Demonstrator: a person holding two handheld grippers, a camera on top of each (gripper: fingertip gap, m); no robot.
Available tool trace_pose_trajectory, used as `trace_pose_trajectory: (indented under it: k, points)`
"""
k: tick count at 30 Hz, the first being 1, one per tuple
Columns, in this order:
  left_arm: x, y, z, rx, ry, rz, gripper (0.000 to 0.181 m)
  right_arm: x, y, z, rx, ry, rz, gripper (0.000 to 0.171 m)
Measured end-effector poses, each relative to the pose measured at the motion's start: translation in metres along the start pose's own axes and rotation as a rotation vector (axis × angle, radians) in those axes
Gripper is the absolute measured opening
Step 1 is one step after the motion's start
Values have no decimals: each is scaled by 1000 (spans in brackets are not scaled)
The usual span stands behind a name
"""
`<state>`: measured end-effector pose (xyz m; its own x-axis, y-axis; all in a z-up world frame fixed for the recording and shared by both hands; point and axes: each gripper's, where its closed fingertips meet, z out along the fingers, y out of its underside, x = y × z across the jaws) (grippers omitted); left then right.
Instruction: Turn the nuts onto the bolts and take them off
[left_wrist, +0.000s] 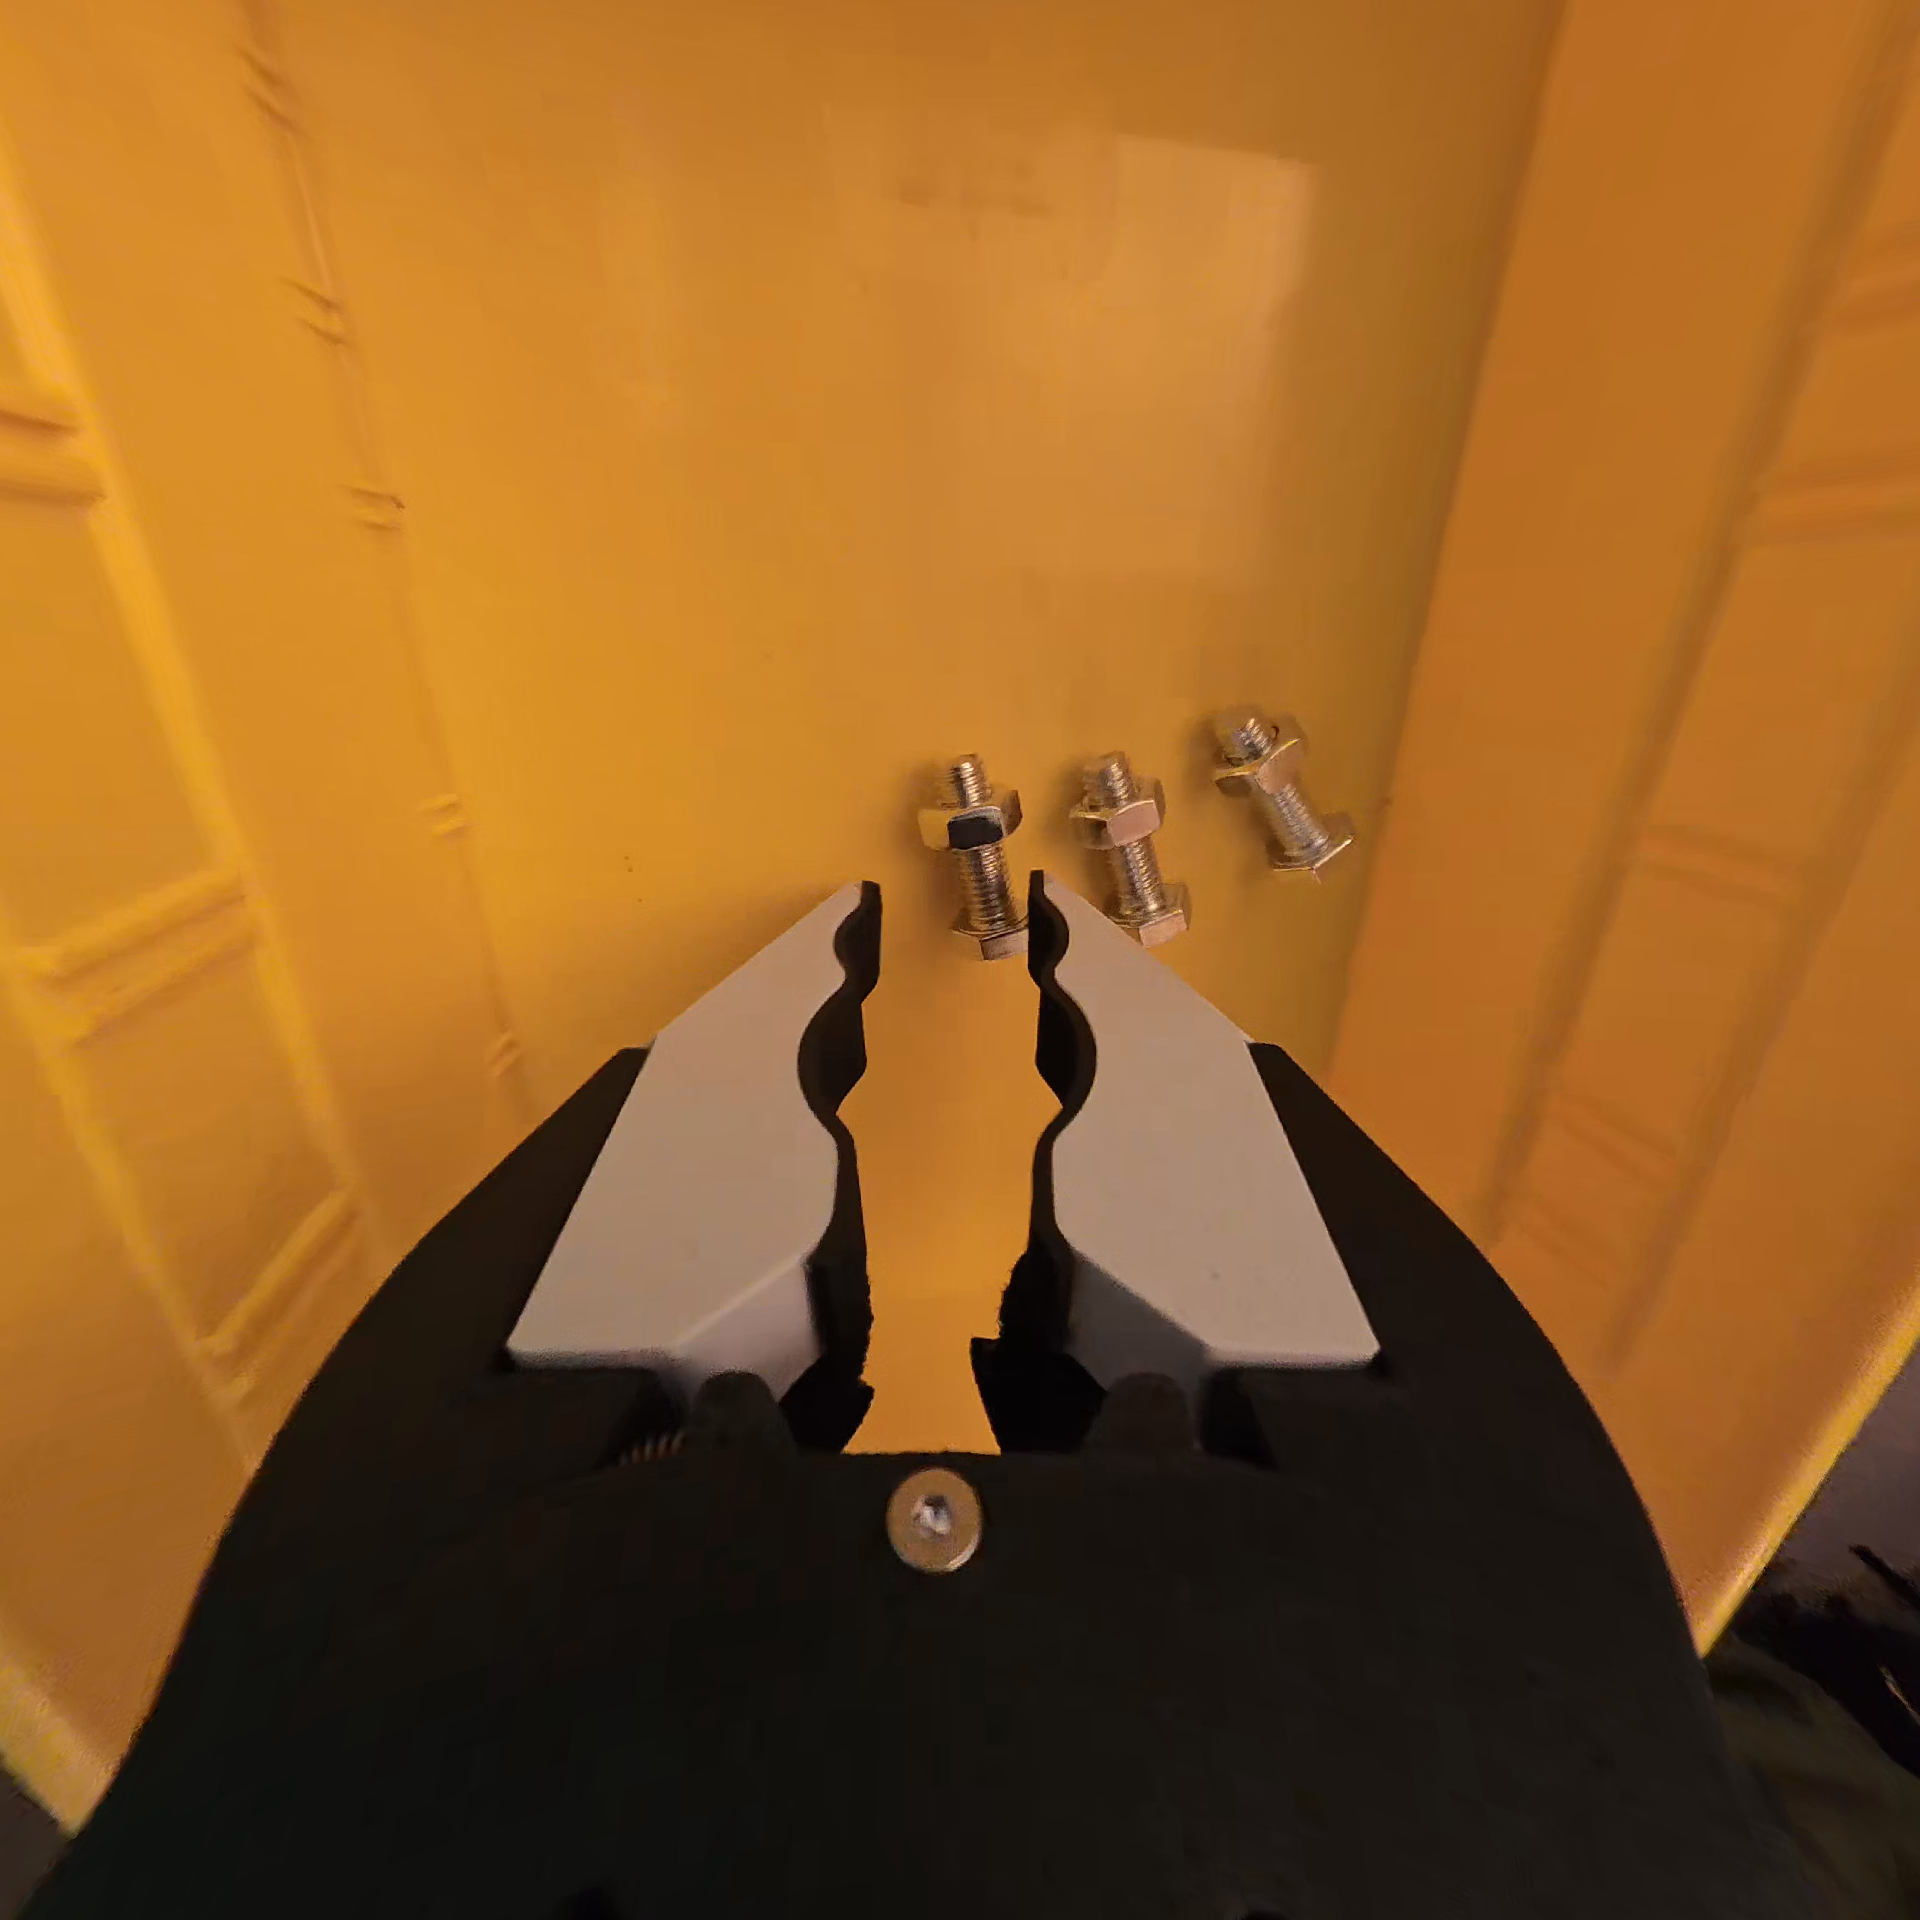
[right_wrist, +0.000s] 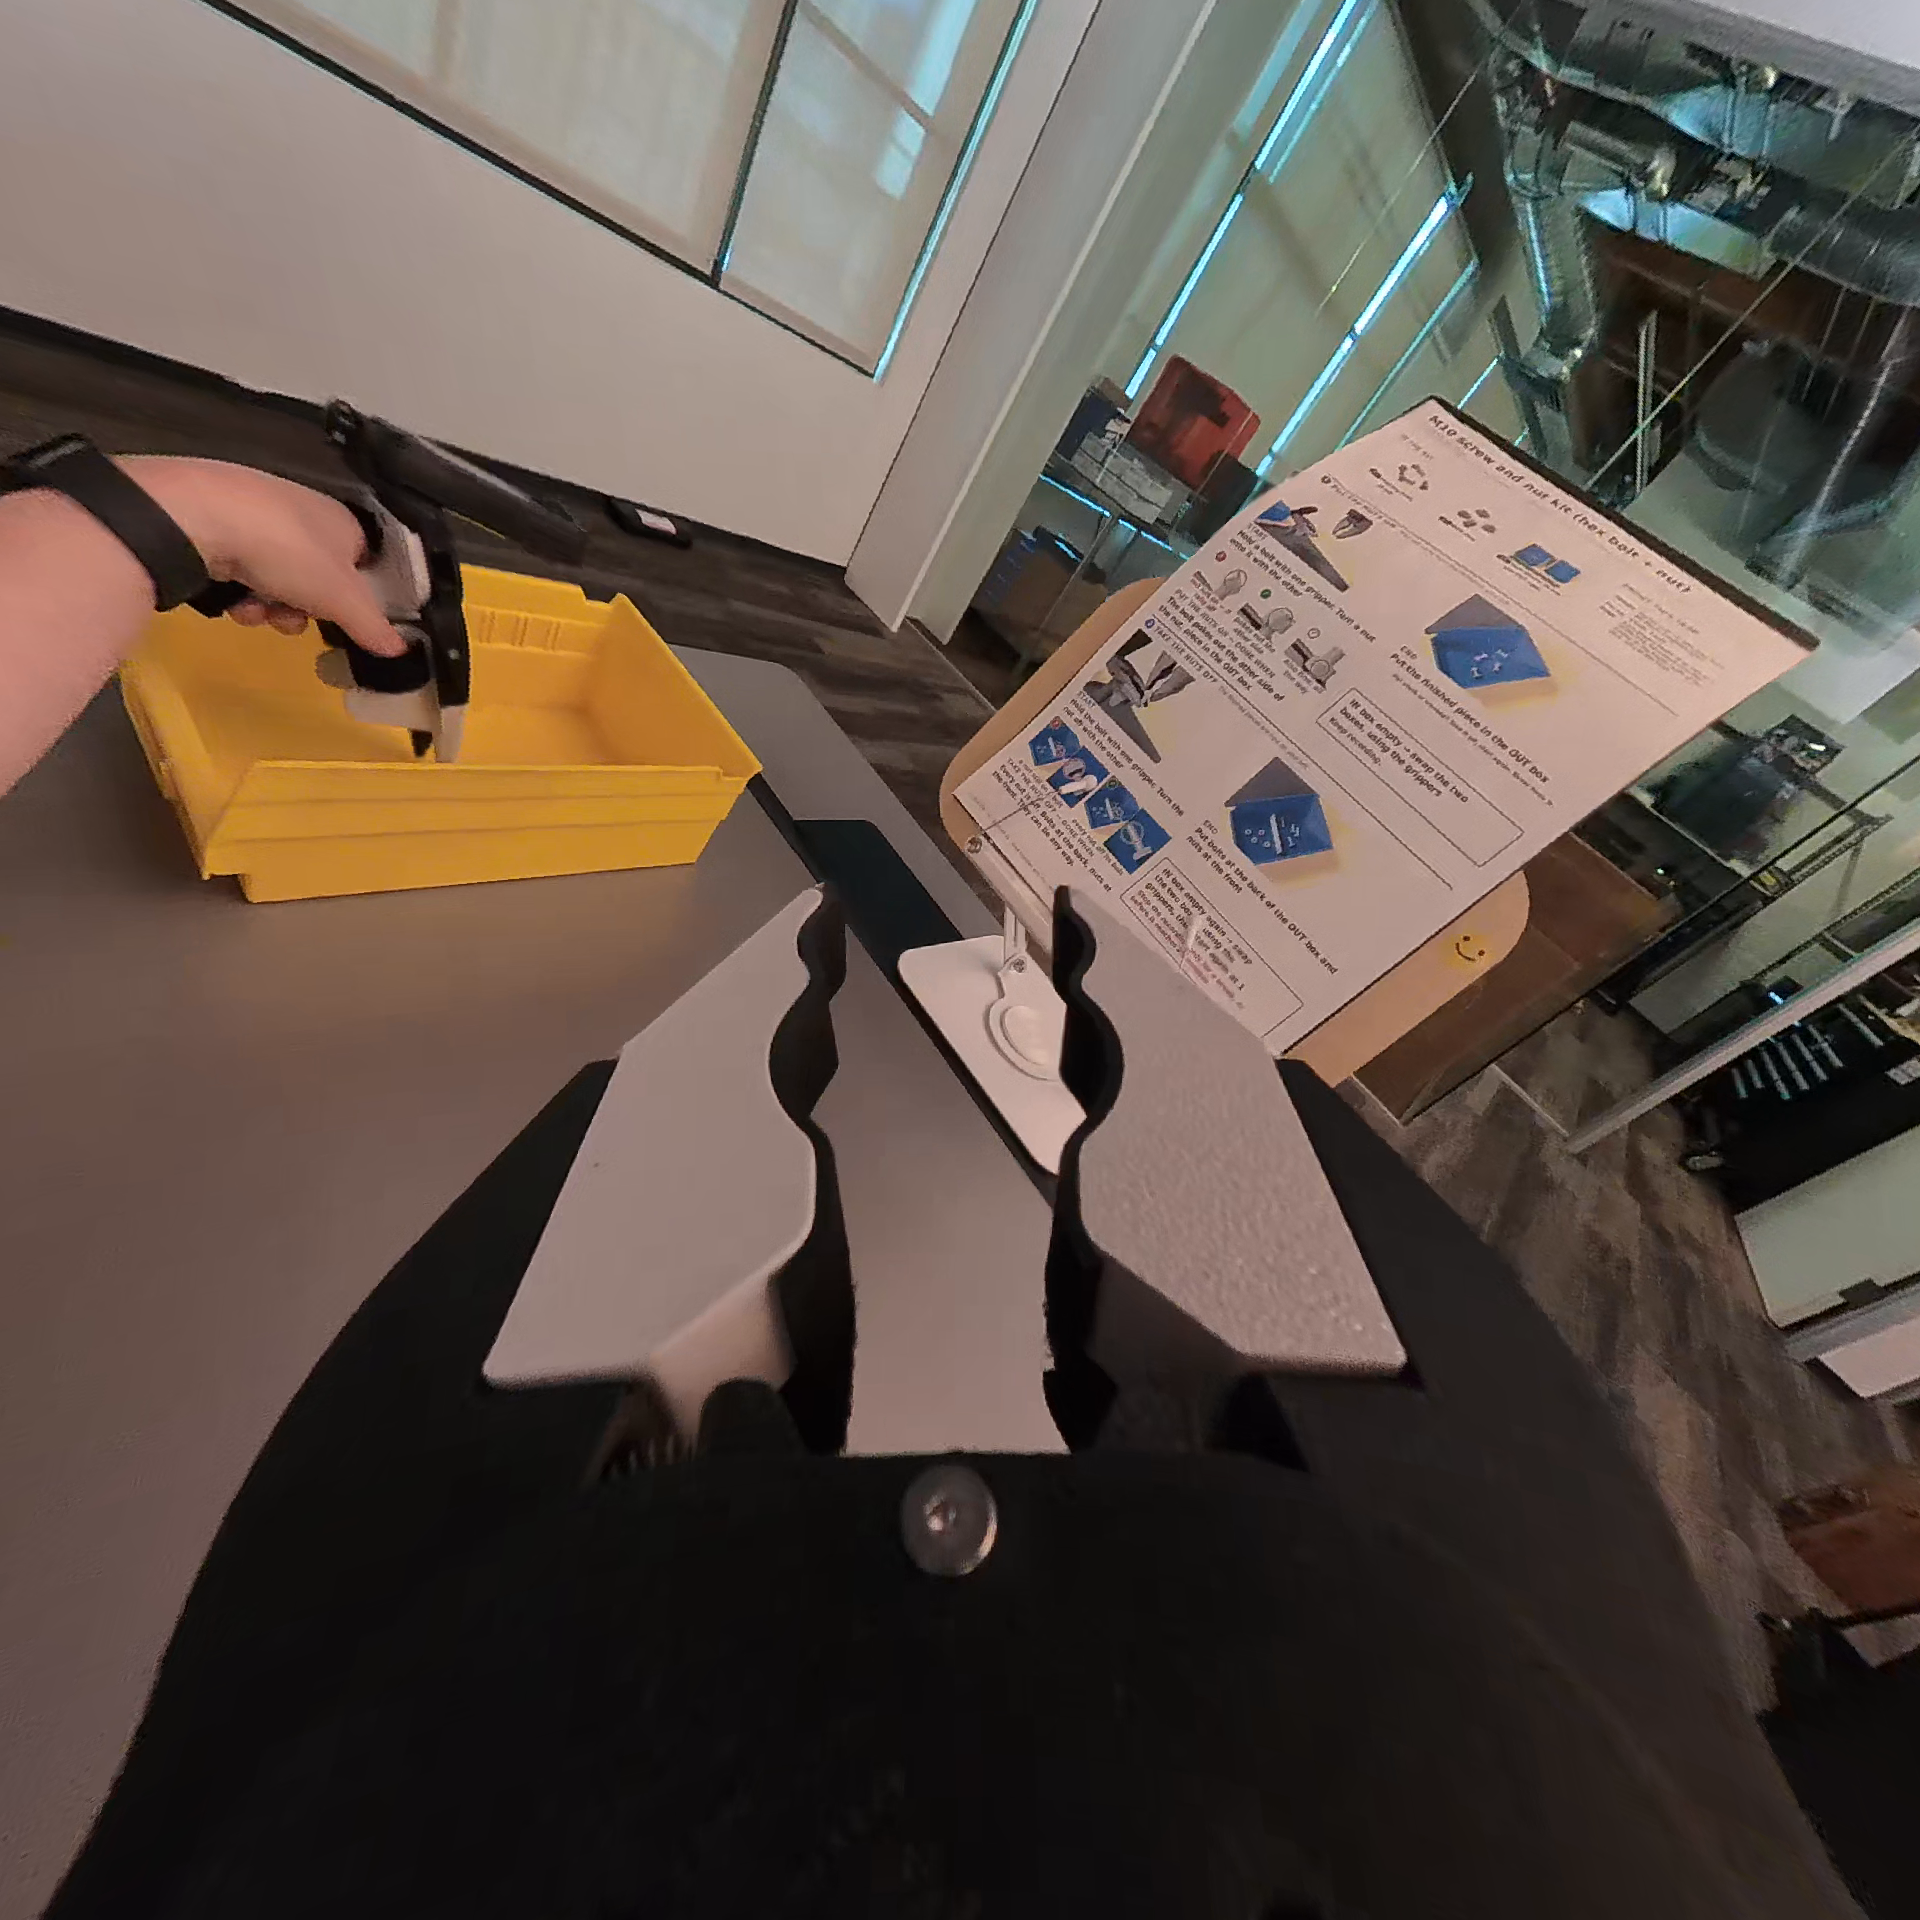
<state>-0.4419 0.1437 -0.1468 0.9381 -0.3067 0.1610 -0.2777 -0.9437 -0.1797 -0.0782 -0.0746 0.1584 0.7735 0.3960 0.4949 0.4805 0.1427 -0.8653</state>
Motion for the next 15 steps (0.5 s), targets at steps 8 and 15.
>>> trace_pose_trajectory:
  k: [8, 15]
  points:
    - [2, 5, 7, -54, -15, 6, 17, -2, 11, -10, -55, -21, -30, 38]
    - [3, 4, 8, -68, -60, 65, 14, -4, 23, -12, -119, -31, -55, 37]
